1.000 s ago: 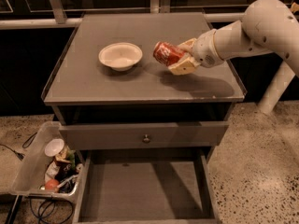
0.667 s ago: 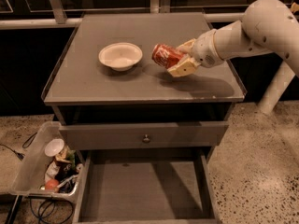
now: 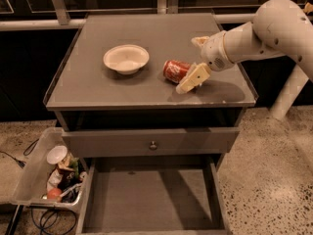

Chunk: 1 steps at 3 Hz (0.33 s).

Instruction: Pick coke can from middle drawer and place on counter

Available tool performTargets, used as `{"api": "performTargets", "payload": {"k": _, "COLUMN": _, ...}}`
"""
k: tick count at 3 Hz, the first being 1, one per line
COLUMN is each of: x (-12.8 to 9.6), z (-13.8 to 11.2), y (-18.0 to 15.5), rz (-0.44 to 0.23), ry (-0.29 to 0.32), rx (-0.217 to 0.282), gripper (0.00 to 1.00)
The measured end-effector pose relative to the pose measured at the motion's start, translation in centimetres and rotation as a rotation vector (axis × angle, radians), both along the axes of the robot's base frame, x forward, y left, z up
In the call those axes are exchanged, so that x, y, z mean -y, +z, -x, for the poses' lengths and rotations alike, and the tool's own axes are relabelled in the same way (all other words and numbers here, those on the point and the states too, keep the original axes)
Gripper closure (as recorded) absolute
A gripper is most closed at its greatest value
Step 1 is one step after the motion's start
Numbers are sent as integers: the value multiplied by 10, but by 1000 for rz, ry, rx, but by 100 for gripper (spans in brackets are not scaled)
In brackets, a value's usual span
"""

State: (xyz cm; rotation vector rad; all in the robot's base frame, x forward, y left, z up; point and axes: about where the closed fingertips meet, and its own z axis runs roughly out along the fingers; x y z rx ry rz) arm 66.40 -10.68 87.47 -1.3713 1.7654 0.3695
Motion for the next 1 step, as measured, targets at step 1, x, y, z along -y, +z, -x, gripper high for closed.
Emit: {"api": "performTargets", "payload": {"k": 1, "x": 0, "z": 0, "y": 0, "rz": 0, "ry": 0, "rx": 0, "gripper": 0}}
